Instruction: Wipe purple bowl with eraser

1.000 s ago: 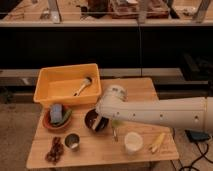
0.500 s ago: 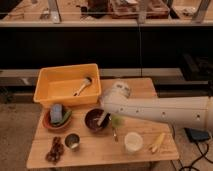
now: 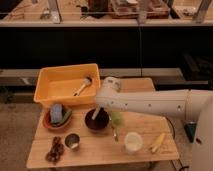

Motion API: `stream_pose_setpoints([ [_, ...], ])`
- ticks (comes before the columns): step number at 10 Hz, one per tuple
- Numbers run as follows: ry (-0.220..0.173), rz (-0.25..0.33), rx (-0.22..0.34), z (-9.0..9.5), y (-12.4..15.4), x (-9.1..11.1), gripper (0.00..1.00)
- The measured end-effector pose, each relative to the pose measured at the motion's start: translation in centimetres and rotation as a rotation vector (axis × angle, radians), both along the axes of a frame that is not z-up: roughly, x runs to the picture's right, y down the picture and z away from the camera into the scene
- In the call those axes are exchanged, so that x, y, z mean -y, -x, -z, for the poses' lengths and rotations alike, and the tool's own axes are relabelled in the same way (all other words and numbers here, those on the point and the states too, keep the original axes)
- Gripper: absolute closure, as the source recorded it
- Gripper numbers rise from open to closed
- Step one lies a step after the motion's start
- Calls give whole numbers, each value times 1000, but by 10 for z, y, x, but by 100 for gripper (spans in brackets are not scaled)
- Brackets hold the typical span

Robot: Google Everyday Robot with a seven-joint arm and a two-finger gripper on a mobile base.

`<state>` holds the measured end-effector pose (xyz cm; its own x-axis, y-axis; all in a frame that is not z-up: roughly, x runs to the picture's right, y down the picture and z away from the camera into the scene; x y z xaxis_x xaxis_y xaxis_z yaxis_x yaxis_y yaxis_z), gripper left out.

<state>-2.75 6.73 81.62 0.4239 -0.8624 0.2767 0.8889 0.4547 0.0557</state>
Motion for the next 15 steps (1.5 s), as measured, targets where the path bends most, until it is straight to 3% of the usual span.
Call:
stream_pose_setpoints([
  [4, -20, 13, 56, 15, 19, 4, 100],
  [9, -4, 10, 92, 43, 24, -17, 100],
  [12, 23, 7, 86, 55, 13, -32, 100],
  [15, 43, -3, 35, 54, -16, -39, 100],
])
